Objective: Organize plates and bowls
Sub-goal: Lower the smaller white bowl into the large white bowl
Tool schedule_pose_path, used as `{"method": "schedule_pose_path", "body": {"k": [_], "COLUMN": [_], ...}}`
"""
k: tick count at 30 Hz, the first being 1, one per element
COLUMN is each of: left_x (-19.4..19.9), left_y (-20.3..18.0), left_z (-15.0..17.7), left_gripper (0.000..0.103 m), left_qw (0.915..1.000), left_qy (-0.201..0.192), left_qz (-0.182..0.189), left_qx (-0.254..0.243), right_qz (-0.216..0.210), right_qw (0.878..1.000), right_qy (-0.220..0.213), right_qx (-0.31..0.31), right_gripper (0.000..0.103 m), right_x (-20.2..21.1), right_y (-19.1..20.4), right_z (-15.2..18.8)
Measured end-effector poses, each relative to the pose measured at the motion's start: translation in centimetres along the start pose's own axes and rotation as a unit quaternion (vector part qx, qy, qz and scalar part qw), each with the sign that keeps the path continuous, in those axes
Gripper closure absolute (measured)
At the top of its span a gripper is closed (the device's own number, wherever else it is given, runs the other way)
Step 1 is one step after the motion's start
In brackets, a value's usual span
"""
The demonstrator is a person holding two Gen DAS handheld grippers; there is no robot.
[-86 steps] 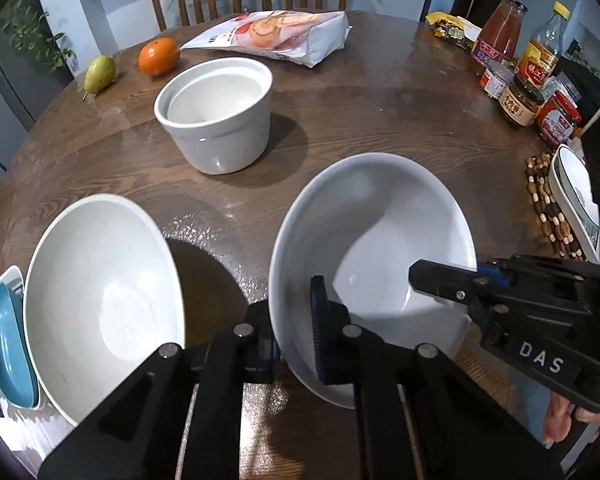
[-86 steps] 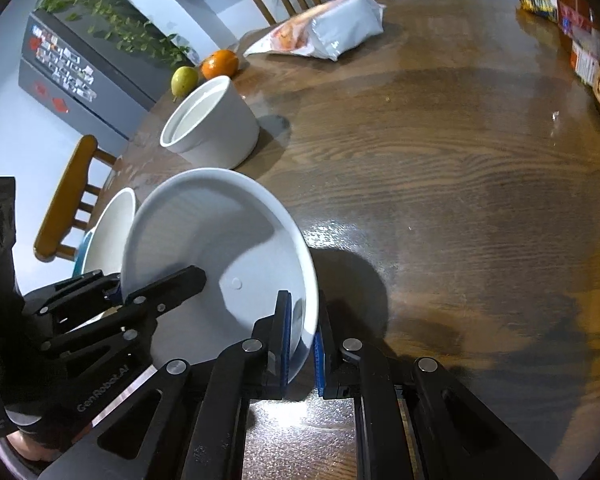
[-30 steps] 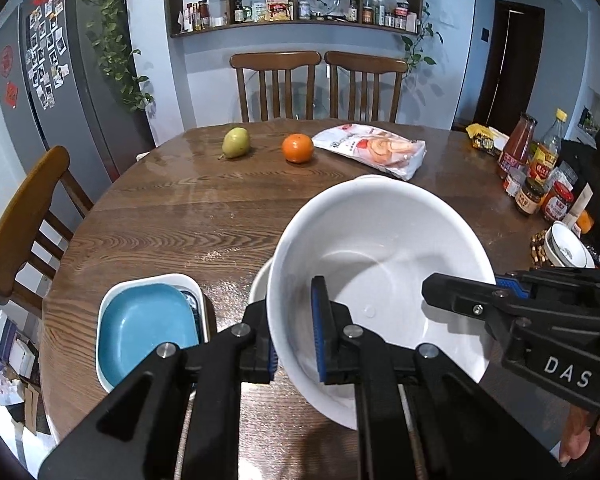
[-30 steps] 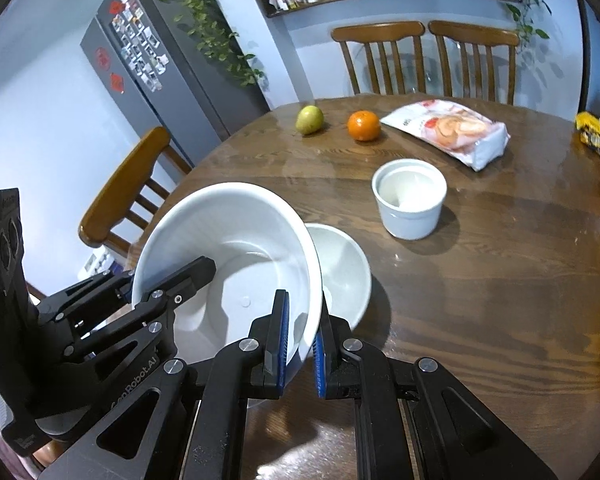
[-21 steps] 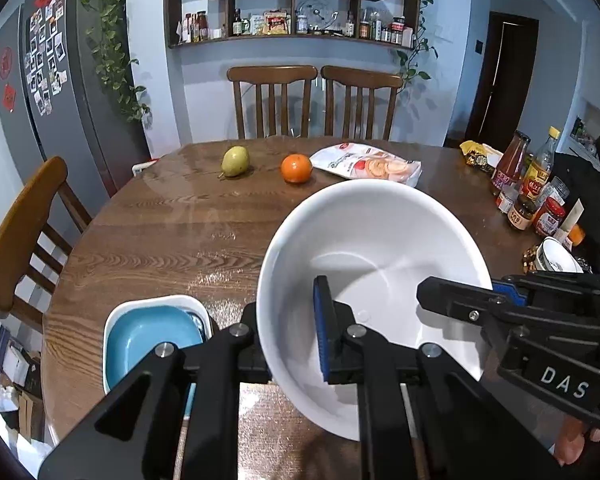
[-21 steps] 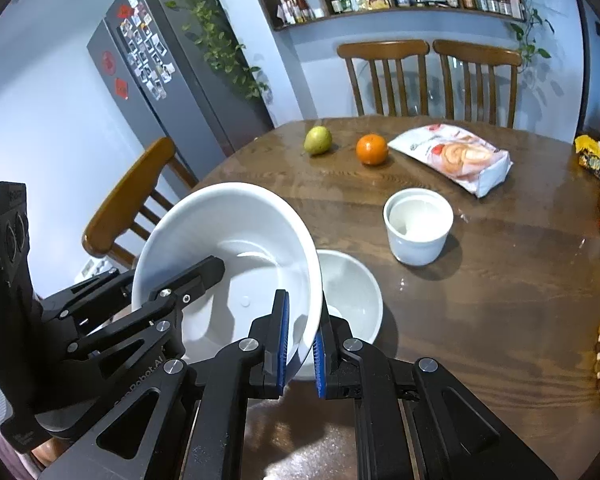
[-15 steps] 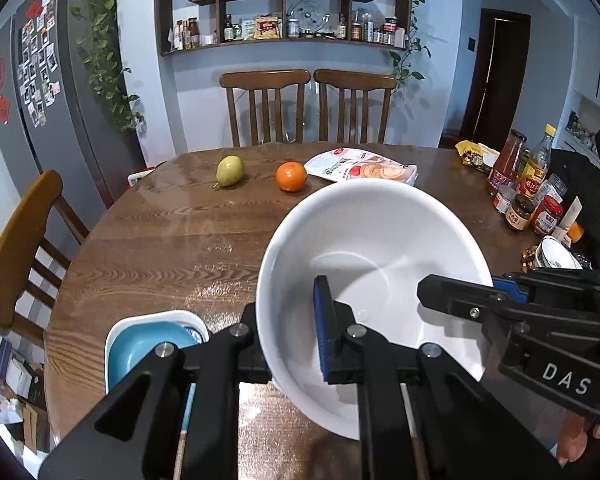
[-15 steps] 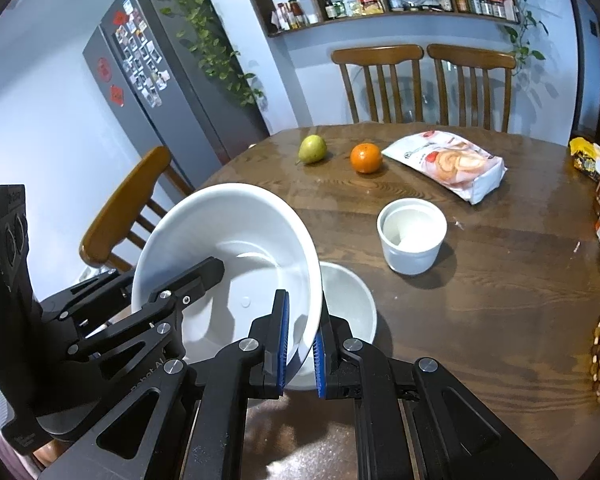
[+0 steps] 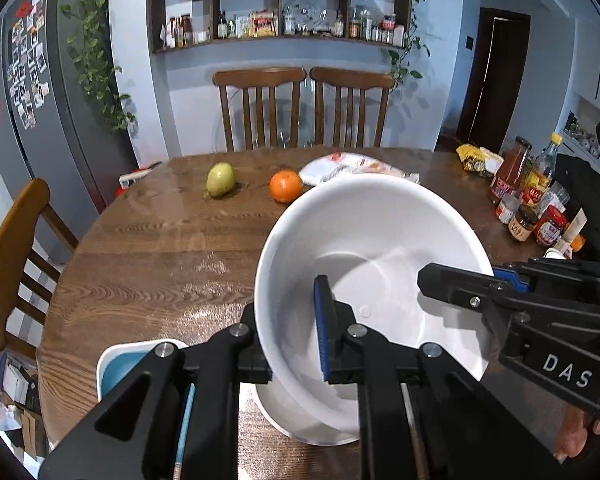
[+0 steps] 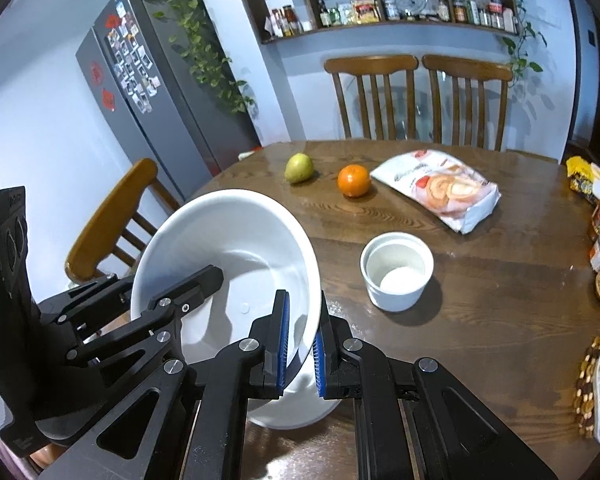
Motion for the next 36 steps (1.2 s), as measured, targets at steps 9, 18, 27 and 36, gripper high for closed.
{"method": "schedule_pose_path", "body": {"k": [9,18,27,36], "left_x": [-3.6,-6.2,-7.9,-8.4], "left_y": [0.6,1.1,1.1,1.1], "left_z": [1.7,4.5,7.7,7.9], "left_gripper": [0.089,0.089,0.089,0.087], "left_qw": [0.9985,0.9939,0.9883,0.9881], "left_qy": [0.055,0.109,0.152,0.154], "left_qz": [0.004,0.01,0.009,-0.002], "left_qx": [0.005,0.012,0.002,-0.007], "right_qz": [-0.01,-0.02,-0.02,0.001], "right_qw": [0.999,0.994,0.987,0.988], "right_qy": [0.049,0.1,0.15,0.147], "right_qx": [-0.02,-0.041,-0.056,-0.045], "right_gripper": [0.091,0.091,0.091,0.091], "right_x": [-3.8,-7.2,-9.6,-9.8], "right_y": [-1.3,-2.1,-2.8,-2.7], "right_z": [0.9,3.5,6.6,6.7]}}
Point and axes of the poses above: each gripper's, at about its wrist camera, not at the fingertips, and x roughly against the way its jaws point, y to its left, z to its underside, the point moved 6 cm from there along -x, roughly the way its jaws point, and after that the axes turned 2 degrees about y, right-handed, at the moved point
